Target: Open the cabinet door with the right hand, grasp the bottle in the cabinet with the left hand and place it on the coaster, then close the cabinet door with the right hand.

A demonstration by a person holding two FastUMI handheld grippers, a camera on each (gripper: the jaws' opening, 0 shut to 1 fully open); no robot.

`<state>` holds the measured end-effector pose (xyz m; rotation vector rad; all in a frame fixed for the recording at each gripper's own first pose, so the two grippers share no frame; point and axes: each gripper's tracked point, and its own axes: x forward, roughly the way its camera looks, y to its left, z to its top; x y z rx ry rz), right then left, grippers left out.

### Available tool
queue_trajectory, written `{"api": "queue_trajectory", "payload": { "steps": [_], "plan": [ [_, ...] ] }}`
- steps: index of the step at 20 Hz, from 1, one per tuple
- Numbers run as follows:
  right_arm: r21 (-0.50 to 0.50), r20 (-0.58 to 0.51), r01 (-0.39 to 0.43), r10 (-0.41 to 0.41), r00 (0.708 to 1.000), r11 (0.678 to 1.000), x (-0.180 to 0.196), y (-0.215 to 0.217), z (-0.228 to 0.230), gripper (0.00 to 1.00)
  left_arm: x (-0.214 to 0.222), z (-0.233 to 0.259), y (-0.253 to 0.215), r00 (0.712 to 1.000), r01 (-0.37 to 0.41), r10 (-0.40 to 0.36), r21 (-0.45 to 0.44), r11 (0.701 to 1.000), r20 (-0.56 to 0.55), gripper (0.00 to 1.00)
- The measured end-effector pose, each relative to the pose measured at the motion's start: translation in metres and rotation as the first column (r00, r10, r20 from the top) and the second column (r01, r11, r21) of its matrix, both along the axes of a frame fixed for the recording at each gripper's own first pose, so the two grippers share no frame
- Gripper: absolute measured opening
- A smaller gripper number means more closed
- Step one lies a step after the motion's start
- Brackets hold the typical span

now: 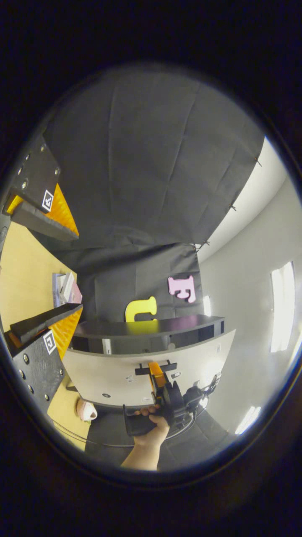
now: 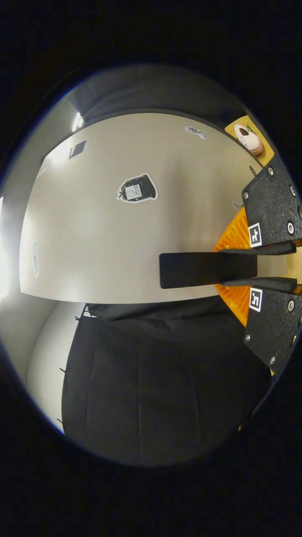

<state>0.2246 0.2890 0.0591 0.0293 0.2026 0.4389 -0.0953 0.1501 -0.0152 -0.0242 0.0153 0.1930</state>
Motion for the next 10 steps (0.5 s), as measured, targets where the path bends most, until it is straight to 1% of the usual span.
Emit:
{"api": "queue_trajectory", "payload": {
  "steps": [1, 2, 4, 5, 6, 7, 8, 9, 10],
  "plan": [
    [0.002, 0.0, -0.003, 0.003, 1.0, 1.0, -0.002, -0.002, 0.0, 0.21, 0.002, 0.001, -0.005, 1.0, 0.009, -0.009, -0.002, 1.0, 0.001, 0.86],
    [0.003, 0.001, -0.007, 0.007, 1.0, 1.0, -0.003, -0.002, 0.0, 0.21, 0.002, 0.0, -0.009, 1.0, 0.017, -0.017, -0.006, 1.0, 0.001, 0.9],
    [0.002, -0.001, -0.019, 0.019, 1.0, 1.0, -0.008, -0.006, 0.001, 0.21, 0.004, 0.001, -0.022, 0.999, 0.034, -0.034, -0.014, 0.999, 0.001, 0.9],
    [0.001, -0.002, -0.026, 0.026, 1.0, 1.0, -0.011, -0.007, 0.001, 0.19, 0.005, 0.004, -0.029, 0.999, 0.044, -0.044, -0.014, 0.999, 0.005, 0.9],
    [0.001, 0.0, -0.032, 0.032, 0.999, 0.999, -0.013, -0.007, 0.001, 0.19, 0.006, 0.006, -0.036, 0.999, 0.052, -0.052, -0.01, 0.999, 0.011, 0.82],
    [0.002, 0.001, -0.035, 0.035, 0.999, 0.999, -0.015, -0.007, 0.001, 0.21, 0.007, 0.009, -0.041, 0.998, 0.057, -0.057, -0.005, 0.998, 0.016, 0.86],
    [0.004, 0.003, -0.036, 0.036, 0.999, 0.999, -0.017, -0.01, 0.001, 0.21, 0.007, 0.009, -0.047, 0.998, 0.062, -0.062, -0.004, 0.998, 0.017, 0.86],
    [0.005, 0.005, -0.036, 0.036, 0.999, 0.999, -0.02, -0.013, 0.003, 0.21, 0.008, 0.011, -0.053, 0.998, 0.068, -0.068, -0.005, 0.998, 0.017, 0.9],
    [0.007, 0.006, -0.037, 0.037, 0.999, 0.999, -0.022, -0.015, 0.004, 0.21, 0.008, 0.01, -0.058, 0.997, 0.072, -0.072, -0.006, 0.997, 0.018, 0.9]
  ]
}}
